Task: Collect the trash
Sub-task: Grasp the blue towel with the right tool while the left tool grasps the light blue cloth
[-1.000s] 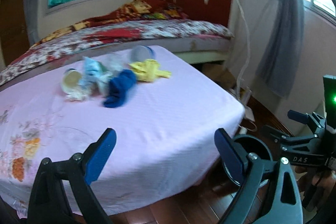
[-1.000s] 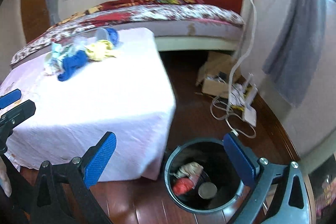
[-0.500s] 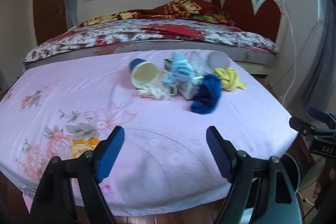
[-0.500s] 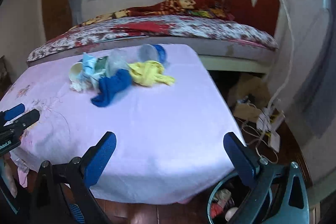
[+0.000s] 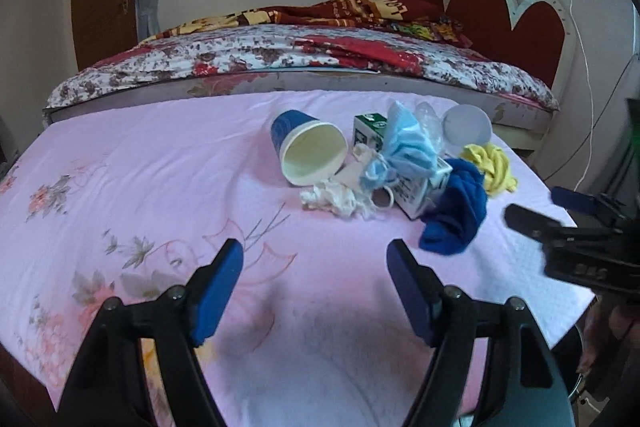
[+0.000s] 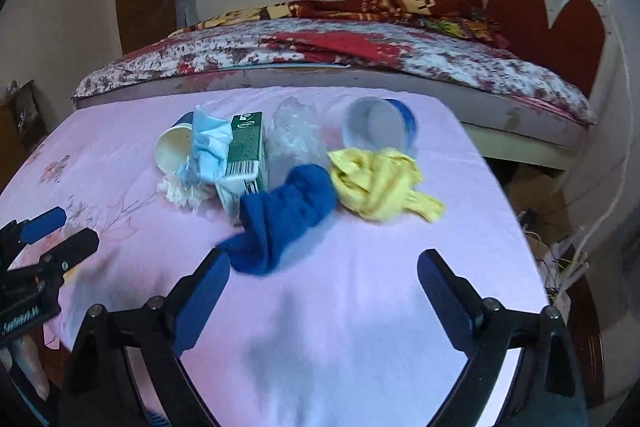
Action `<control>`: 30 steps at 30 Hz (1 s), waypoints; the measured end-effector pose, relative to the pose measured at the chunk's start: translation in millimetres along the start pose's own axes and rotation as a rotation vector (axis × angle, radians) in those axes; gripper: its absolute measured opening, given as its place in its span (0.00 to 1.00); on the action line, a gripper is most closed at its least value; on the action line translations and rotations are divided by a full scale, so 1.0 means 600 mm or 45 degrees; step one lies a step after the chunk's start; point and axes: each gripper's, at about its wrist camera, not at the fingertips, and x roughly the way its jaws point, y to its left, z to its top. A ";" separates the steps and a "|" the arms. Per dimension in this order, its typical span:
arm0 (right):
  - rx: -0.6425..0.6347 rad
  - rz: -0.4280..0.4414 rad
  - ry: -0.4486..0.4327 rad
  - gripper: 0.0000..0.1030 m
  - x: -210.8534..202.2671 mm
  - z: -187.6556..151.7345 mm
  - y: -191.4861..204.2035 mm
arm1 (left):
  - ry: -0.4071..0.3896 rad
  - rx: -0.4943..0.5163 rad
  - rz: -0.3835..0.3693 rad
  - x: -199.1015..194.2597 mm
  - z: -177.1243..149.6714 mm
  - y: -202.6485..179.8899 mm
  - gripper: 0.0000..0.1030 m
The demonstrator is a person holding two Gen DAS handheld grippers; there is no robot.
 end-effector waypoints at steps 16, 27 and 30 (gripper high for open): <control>0.018 0.196 0.136 0.29 0.137 0.027 -0.020 | -0.014 0.057 -0.099 0.073 0.060 -0.049 0.73; 0.042 0.252 0.122 0.29 0.117 0.010 -0.055 | 0.027 0.076 -0.201 0.123 0.085 -0.092 0.65; 0.050 0.257 0.121 0.29 0.116 0.008 -0.059 | 0.036 0.061 -0.221 0.129 0.085 -0.089 0.47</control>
